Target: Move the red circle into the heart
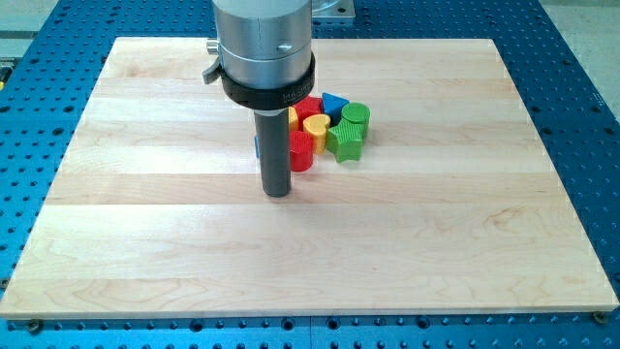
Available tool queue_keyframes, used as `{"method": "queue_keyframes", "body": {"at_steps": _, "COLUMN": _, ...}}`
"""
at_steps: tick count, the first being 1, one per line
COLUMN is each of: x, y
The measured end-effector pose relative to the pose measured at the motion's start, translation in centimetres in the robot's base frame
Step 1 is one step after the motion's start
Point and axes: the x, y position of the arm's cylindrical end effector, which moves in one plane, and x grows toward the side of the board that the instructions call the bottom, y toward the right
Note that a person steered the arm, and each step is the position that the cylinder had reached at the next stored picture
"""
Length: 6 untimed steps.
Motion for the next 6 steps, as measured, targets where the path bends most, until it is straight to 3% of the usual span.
{"method": "queue_keyframes", "body": {"at_steps": 4, "x": -1.0, "y": -1.4}}
{"method": "queue_keyframes", "body": {"at_steps": 6, "x": -2.2, "y": 2.1}}
